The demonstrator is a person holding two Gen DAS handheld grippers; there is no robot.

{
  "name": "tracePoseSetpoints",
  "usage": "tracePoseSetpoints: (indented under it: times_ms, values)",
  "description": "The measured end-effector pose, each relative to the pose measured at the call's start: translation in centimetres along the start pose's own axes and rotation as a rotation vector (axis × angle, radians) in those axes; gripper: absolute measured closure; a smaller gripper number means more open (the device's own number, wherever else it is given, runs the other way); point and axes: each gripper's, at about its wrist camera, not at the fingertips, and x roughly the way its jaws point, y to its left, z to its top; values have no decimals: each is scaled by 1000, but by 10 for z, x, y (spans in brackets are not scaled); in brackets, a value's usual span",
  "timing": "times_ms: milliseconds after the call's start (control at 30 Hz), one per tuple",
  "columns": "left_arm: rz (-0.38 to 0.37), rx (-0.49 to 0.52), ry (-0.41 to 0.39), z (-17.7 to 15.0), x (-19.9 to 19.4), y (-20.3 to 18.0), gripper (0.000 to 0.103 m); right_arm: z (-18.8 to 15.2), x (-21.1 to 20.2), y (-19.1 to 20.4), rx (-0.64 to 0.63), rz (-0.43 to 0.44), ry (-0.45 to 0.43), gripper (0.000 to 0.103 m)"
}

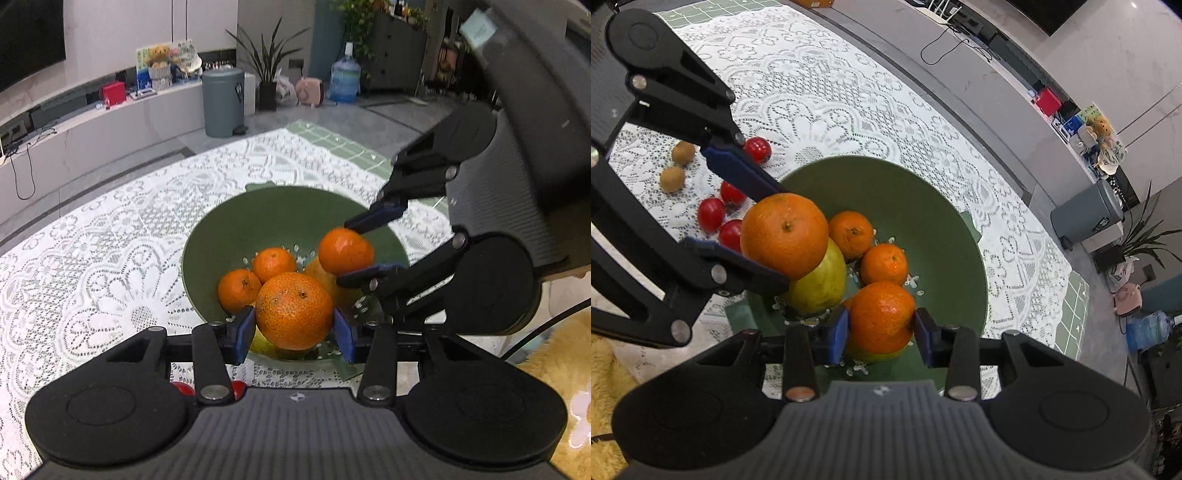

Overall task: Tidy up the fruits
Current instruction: 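Carry both mandarins into the green colander and open both tools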

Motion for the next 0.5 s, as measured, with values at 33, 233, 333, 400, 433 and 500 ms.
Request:
tracePoseSetpoints:
  times_ms: [33,233,333,400,433,500]
  values:
    - [2,0,7,0,2,0,52,0,1,-2,-1,-4,-3,67]
    - [26,-9,34,0,16,1,52,5,7,-9,-4,-4,-21,67]
    - [28,-22,36,0,18,5,51,7,12,-11,-16,-11,-30,67]
    - [32,-25,37,1,18,7,51,9,15,-13,-14,-16,-40,67]
    - [33,-27,37,3,18,9,51,10,16,-15,-10,-16,-44,67]
    - [20,-44,34,5,19,13,51,11,19,-17,-2,-18,-49,67]
